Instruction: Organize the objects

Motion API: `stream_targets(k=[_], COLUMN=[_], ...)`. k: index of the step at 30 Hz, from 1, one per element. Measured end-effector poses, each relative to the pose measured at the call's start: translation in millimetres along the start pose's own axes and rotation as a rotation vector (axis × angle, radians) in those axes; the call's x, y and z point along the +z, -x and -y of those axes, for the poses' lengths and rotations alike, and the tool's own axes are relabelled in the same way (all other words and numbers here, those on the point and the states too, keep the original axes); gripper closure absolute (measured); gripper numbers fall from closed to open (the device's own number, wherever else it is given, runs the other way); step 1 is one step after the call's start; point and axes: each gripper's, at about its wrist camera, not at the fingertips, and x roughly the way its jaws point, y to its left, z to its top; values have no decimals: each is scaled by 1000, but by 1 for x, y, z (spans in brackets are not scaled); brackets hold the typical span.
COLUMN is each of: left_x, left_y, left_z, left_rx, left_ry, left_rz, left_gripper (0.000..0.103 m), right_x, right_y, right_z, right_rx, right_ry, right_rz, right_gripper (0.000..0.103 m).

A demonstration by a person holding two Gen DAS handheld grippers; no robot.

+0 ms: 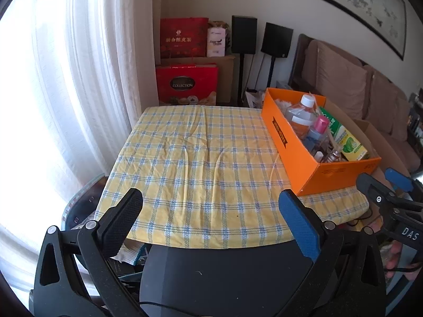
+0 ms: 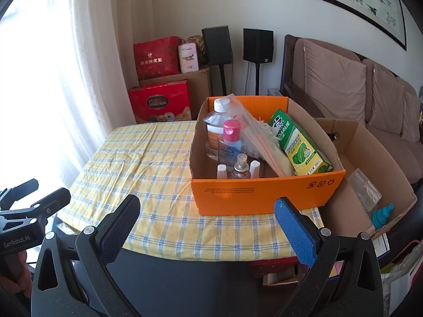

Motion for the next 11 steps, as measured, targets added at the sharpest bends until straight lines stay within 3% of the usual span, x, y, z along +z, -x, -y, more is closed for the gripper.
stream_targets(k=[11], left_x=[1], left_y=[-1], left_z=[2], left_rx=[6], left_ry=[-3], left_rz=[1], left_gripper=[0], right_x=[-1], right_y=[-3], right_z=[1], right_rx=[8], right_ry=[-4], right_rz=[-6], right_gripper=[0])
